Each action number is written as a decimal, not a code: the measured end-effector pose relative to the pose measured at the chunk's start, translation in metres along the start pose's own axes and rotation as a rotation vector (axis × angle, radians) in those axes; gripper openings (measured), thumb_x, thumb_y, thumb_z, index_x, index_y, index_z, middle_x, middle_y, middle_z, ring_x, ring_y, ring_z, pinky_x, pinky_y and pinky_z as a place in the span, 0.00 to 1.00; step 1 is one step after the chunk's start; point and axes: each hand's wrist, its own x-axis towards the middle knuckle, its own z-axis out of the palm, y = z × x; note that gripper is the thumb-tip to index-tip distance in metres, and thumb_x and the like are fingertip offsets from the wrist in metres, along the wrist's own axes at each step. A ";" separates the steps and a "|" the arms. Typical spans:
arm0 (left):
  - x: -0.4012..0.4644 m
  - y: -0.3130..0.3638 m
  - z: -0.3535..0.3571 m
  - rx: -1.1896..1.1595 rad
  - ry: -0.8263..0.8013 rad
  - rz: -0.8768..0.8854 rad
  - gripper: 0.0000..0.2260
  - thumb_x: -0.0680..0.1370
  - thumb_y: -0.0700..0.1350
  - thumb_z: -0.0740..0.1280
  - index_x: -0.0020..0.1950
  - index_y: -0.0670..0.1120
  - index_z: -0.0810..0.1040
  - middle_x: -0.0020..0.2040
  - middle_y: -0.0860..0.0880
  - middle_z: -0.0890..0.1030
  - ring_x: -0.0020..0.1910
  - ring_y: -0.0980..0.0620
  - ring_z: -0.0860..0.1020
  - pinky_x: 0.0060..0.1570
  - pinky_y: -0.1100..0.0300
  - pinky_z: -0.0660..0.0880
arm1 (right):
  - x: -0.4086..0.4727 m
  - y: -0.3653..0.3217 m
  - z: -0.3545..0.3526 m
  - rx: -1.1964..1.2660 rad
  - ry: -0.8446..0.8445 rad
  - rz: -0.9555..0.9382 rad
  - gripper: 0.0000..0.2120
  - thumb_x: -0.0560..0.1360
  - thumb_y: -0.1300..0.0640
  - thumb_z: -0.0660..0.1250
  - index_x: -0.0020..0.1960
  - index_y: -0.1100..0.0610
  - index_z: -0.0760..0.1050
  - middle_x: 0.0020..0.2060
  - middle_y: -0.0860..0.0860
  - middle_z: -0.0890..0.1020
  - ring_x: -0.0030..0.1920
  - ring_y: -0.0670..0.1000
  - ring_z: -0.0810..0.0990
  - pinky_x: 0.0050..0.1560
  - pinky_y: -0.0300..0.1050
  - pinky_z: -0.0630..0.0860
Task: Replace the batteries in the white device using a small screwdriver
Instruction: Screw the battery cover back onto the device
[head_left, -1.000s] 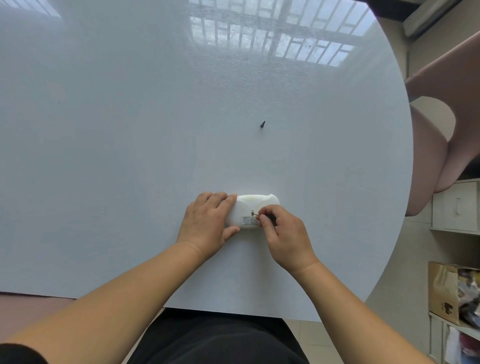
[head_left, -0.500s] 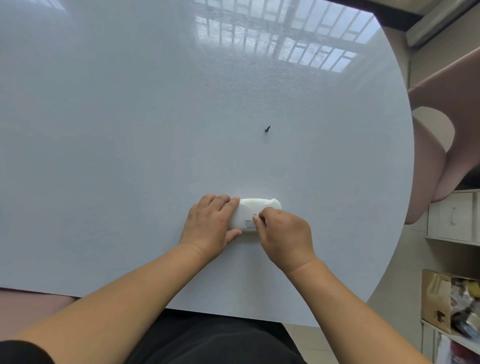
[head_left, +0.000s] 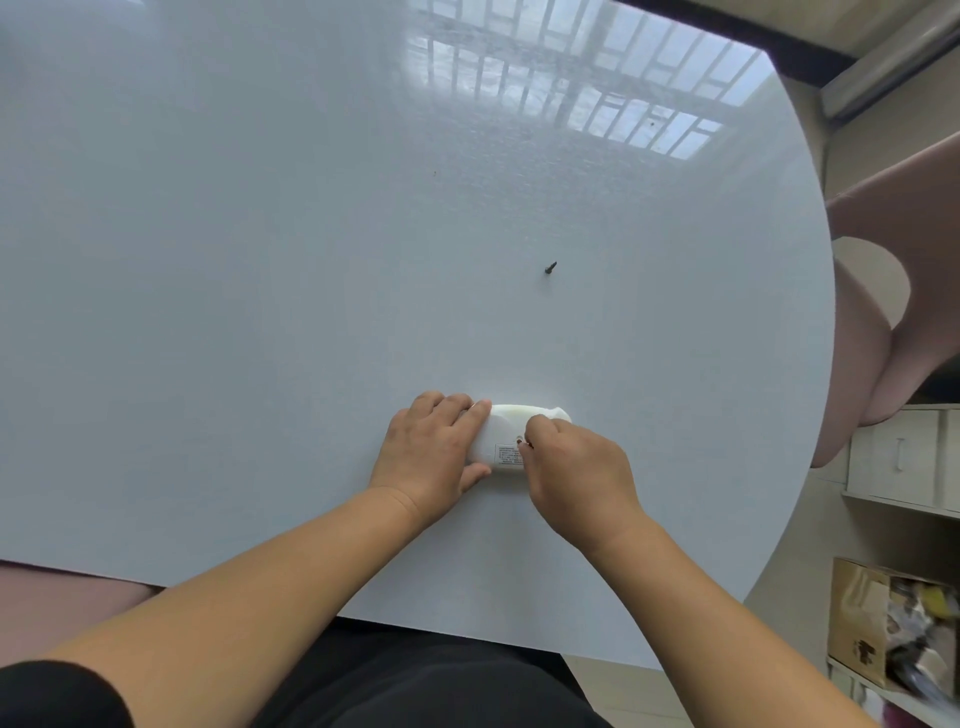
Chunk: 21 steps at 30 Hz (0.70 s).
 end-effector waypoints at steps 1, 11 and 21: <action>0.000 0.000 0.000 -0.001 0.002 -0.001 0.32 0.72 0.61 0.67 0.73 0.54 0.61 0.67 0.55 0.69 0.66 0.47 0.65 0.60 0.53 0.68 | 0.000 0.000 -0.002 -0.022 0.014 0.012 0.14 0.68 0.61 0.73 0.33 0.56 0.67 0.23 0.51 0.73 0.20 0.56 0.65 0.21 0.38 0.53; 0.000 -0.001 0.000 0.006 0.007 0.011 0.32 0.72 0.61 0.67 0.72 0.53 0.62 0.66 0.55 0.70 0.65 0.47 0.66 0.58 0.53 0.69 | 0.009 0.006 0.005 -0.050 -0.142 0.055 0.09 0.76 0.58 0.56 0.43 0.53 0.55 0.36 0.47 0.67 0.25 0.49 0.62 0.24 0.43 0.51; 0.000 -0.002 0.001 0.001 0.009 0.013 0.32 0.71 0.61 0.67 0.72 0.53 0.62 0.66 0.54 0.70 0.65 0.47 0.66 0.58 0.53 0.69 | 0.004 0.001 0.004 -0.056 -0.103 0.102 0.07 0.78 0.53 0.57 0.44 0.53 0.61 0.37 0.48 0.69 0.25 0.54 0.65 0.23 0.42 0.51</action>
